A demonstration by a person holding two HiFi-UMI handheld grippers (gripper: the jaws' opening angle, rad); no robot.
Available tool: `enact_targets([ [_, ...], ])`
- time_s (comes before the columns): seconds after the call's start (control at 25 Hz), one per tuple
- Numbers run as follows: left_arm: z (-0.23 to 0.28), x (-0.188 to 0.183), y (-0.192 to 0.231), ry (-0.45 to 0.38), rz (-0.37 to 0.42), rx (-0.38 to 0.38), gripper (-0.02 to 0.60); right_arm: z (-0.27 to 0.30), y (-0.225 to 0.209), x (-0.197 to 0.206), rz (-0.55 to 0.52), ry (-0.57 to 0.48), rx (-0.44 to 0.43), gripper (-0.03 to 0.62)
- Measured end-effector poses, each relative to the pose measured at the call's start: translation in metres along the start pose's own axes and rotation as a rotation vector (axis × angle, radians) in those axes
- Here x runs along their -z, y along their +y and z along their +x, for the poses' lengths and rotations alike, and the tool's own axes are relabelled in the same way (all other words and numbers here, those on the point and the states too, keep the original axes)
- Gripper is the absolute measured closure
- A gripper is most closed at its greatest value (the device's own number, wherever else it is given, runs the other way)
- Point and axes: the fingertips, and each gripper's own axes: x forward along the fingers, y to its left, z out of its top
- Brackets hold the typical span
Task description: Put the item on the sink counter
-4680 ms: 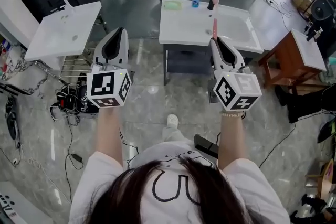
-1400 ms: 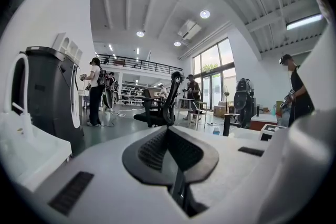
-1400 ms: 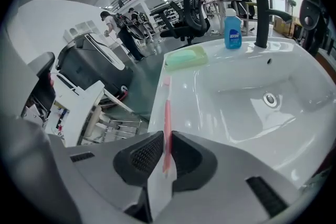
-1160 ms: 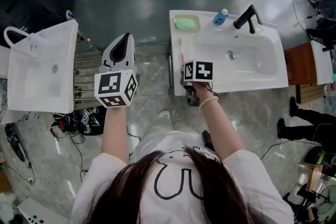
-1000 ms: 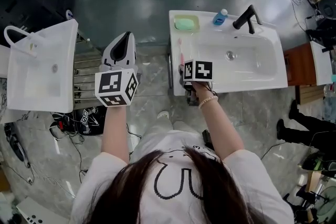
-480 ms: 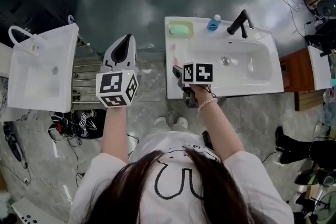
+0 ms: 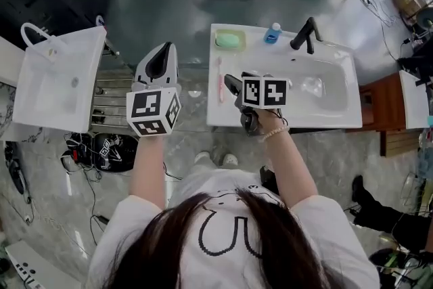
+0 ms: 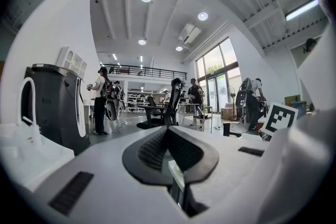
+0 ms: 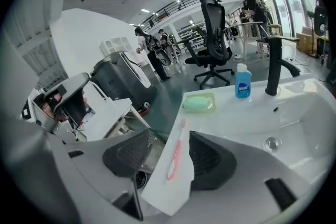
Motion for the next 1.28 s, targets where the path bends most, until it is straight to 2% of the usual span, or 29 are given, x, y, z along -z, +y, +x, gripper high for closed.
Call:
enact_targets([
  [0.28, -0.004, -0.019, -0.016, -0.03, 0.029, -0.011, 0.571, -0.039, 0.006, -0.032, -0.049, -0.07, -0.039, 0.375],
  [0.44, -0.007, -0.029, -0.027, -0.048, 0.048, -0.008, 0.571, -0.064, 0.005, -0.053, -0.078, -0.159, -0.031, 0.478],
  [0.6, -0.008, -0.04, -0.032, -0.068, 0.065, -0.003, 0.571, -0.088, 0.0, -0.07, -0.106, -0.247, -0.006, 0.553],
  [0.72, -0.009, -0.046, -0.031, -0.085, 0.067, -0.001, 0.571, -0.106, -0.002, -0.083, -0.126, -0.308, 0.002, 0.563],
  [0.96, -0.013, -0.055, -0.035, -0.113, 0.066, 0.017, 0.571, -0.143, 0.001, -0.109, -0.164, -0.461, -0.038, 0.565],
  [1.28, -0.022, -0.082, -0.037, -0.179, 0.084, 0.026, 0.571, -0.195, -0.003, -0.131, -0.304, -0.601, 0.101, 0.565],
])
